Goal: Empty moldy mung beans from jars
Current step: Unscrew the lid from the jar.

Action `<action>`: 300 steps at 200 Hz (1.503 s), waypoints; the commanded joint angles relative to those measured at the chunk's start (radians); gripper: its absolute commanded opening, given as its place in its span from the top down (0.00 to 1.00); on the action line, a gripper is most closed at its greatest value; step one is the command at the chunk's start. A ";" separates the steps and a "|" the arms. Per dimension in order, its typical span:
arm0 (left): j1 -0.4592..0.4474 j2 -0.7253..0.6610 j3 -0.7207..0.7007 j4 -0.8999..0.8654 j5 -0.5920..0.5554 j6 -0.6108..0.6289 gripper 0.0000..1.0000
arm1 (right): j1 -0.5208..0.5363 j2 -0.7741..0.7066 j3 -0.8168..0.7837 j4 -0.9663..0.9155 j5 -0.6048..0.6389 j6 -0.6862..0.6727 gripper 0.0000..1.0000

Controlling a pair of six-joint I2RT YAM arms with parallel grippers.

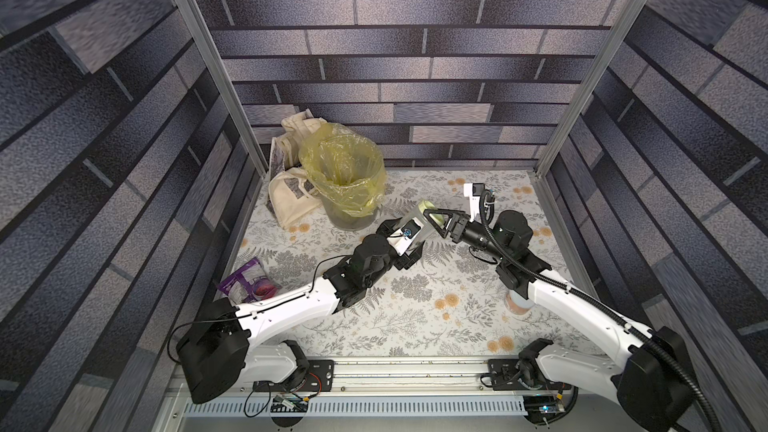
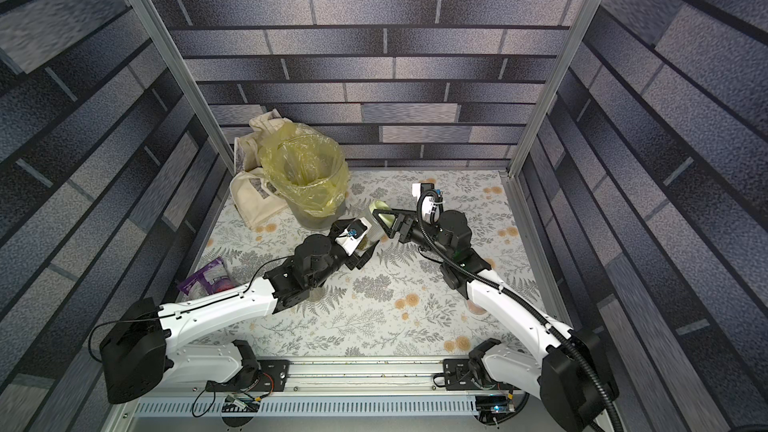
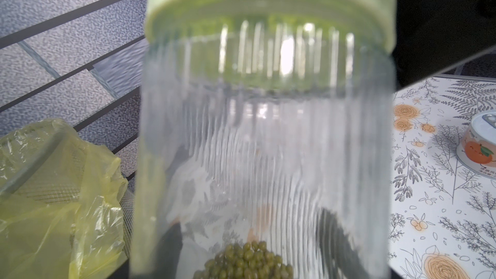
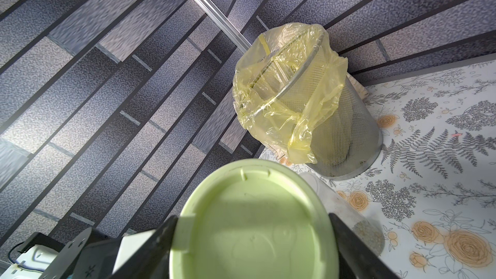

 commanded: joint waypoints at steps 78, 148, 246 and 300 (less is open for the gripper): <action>0.170 -0.112 0.110 -0.128 0.368 -0.290 0.47 | 0.004 0.023 0.012 0.144 -0.078 0.011 0.36; 0.291 -0.113 0.113 -0.139 0.699 -0.363 0.46 | -0.003 0.038 0.017 0.256 -0.188 0.007 0.36; 0.333 -0.103 0.148 -0.242 0.880 -0.273 0.46 | -0.047 0.055 0.036 0.272 -0.301 -0.021 0.36; 0.339 -0.096 0.155 -0.275 0.972 -0.229 0.46 | -0.064 0.052 0.126 0.049 -0.393 -0.167 0.36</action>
